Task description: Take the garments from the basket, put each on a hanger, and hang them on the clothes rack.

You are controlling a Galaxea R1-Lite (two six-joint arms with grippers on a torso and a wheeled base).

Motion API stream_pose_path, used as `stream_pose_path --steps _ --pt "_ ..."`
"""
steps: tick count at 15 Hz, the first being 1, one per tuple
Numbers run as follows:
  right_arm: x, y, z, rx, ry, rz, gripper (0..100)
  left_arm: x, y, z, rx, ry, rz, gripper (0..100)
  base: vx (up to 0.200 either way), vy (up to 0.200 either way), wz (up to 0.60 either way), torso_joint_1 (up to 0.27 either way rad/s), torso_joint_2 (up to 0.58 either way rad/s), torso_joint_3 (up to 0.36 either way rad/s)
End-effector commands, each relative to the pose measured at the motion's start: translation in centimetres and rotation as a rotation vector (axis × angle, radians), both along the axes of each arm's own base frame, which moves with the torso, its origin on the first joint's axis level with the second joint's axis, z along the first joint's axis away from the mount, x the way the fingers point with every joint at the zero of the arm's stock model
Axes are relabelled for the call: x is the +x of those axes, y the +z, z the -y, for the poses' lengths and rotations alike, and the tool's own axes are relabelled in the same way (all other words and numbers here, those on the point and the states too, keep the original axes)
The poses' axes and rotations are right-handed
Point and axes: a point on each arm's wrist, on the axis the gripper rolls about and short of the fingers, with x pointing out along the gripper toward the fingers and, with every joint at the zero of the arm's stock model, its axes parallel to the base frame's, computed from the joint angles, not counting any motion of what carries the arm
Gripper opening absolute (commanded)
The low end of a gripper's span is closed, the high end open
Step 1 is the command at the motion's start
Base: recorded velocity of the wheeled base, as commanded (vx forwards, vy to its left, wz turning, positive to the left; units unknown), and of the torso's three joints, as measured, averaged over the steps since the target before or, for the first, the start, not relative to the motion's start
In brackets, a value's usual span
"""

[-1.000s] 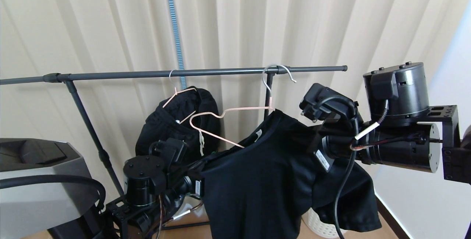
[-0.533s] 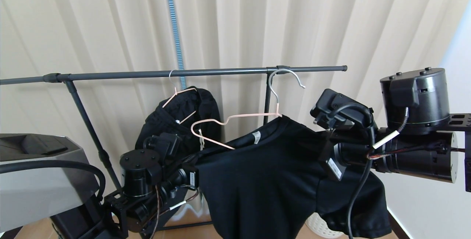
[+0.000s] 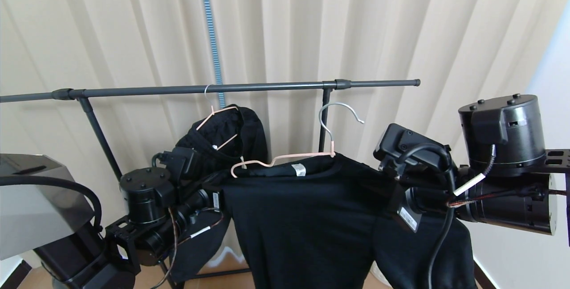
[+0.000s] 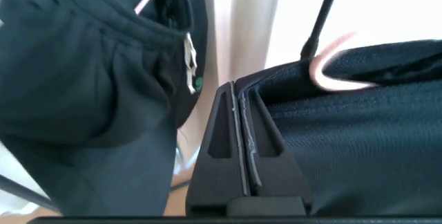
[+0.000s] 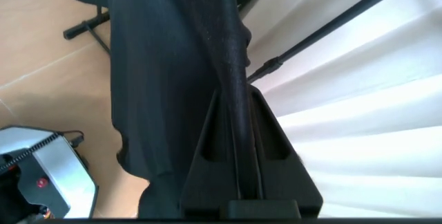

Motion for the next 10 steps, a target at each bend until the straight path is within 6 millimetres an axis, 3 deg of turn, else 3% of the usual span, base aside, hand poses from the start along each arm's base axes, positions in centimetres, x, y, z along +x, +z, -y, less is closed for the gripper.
stream_pose_path --steps 1,10 --pt "0.0 -0.5 0.0 -0.025 0.012 -0.003 0 -0.1 0.8 -0.3 -0.010 0.009 0.025 0 0.000 0.000 0.00 0.000 0.00 0.000" --pt "0.3 -1.7 -0.2 -0.091 0.042 -0.011 0 -1.3 2.4 -0.1 -0.023 -0.015 0.067 0 0.000 0.000 0.00 0.000 0.00 0.000"
